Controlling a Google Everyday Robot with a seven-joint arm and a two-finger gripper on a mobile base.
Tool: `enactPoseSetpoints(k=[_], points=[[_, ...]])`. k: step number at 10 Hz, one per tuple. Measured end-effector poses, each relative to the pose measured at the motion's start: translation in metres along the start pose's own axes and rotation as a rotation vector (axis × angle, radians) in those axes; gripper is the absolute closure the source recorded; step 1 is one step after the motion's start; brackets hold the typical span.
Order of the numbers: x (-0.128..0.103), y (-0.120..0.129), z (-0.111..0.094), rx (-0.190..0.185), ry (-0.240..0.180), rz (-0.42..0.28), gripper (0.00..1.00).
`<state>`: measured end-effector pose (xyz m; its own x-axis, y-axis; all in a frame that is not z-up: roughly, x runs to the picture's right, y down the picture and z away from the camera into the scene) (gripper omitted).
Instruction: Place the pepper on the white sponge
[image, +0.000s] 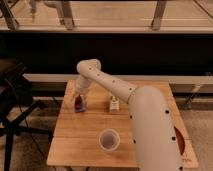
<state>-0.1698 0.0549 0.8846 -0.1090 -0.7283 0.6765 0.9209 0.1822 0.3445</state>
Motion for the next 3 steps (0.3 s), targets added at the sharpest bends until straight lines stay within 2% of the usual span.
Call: enactPoseSetpoints(k=[3], points=[[-0.0002, 0.0018, -0.0008, -0.011, 0.005, 0.009, 0.20]])
